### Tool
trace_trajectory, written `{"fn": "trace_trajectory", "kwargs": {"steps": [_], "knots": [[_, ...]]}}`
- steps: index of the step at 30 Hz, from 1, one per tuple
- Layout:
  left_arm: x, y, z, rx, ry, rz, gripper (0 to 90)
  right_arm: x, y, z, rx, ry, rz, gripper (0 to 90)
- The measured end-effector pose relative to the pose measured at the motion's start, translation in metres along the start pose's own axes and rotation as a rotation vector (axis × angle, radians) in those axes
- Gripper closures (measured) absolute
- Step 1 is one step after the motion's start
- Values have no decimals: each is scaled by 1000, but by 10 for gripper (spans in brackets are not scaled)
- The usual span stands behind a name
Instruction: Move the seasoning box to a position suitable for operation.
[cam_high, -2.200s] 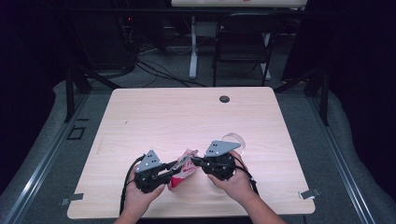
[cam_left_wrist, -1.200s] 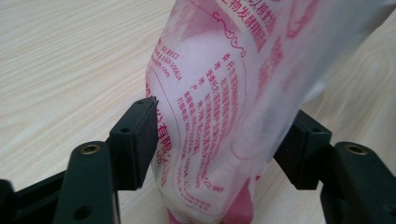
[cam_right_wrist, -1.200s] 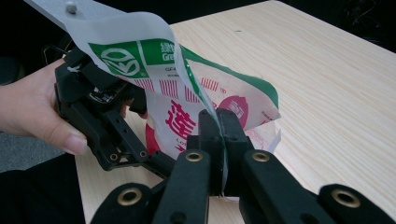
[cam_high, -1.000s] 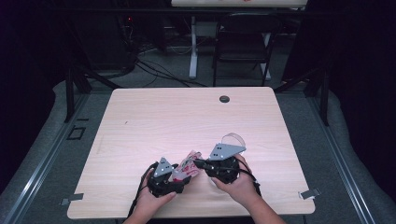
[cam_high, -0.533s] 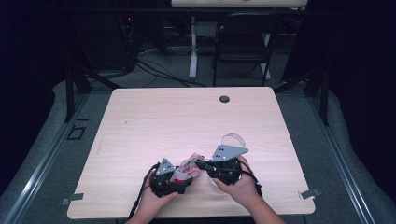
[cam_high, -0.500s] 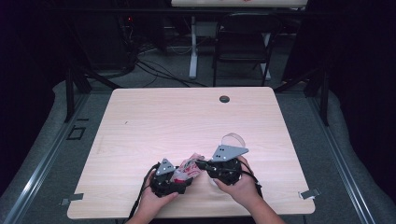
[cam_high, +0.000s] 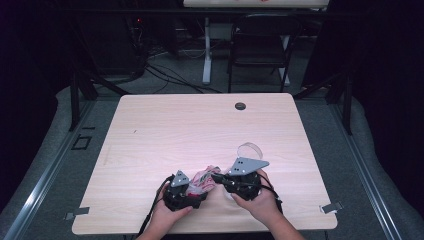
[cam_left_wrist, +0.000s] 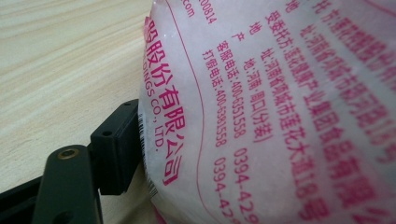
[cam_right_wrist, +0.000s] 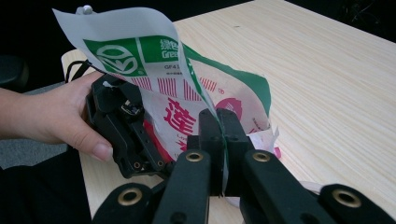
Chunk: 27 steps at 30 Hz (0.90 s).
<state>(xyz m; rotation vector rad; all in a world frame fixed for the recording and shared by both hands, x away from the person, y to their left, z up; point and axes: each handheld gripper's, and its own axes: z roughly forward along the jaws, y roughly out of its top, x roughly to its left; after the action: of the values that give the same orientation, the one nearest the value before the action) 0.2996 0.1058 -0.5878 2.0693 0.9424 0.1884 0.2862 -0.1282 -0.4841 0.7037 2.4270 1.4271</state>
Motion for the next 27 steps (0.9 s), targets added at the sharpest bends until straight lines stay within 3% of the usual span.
{"fn": "trace_trajectory", "kwargs": {"steps": [6,13,27], "knots": [[-2,0,1,11,14,13,290,0,-2,-1,-4,-2,4,900],[-7,0,2,29,72,84,339,-1,-4,-2,7,-2,4,900],[-8,0,1,34,93,126,405,-2,-4,-1,10,-1,5,900]]}}
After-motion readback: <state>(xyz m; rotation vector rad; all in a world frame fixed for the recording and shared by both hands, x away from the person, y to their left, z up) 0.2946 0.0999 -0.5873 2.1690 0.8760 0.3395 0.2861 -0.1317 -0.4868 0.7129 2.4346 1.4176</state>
